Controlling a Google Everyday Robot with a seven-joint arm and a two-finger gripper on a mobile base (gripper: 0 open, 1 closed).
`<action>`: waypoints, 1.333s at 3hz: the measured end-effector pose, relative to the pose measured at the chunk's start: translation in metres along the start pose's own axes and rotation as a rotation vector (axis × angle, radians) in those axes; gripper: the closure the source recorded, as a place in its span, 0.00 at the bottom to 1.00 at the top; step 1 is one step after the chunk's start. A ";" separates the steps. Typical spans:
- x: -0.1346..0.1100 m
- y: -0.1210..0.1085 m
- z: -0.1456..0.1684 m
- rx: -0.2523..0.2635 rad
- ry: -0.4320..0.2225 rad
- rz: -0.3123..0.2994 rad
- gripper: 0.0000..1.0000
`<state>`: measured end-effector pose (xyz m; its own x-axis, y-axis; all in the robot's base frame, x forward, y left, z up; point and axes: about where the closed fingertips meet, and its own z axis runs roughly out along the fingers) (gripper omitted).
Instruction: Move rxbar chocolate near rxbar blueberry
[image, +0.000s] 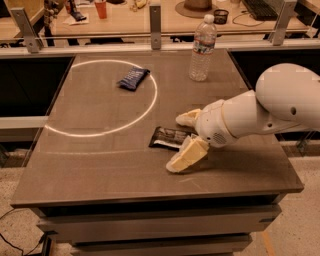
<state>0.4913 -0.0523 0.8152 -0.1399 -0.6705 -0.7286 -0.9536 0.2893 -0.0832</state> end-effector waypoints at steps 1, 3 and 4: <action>-0.002 0.000 -0.002 0.000 0.000 0.000 0.87; -0.007 -0.001 -0.007 0.001 0.000 0.001 1.00; -0.019 -0.012 -0.020 0.067 -0.052 0.025 1.00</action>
Offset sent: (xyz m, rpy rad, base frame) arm 0.0170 -0.0075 0.0307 0.0832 0.0049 -0.0649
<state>0.4998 -0.0568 0.8432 -0.1476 -0.6270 -0.7649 -0.9298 0.3517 -0.1089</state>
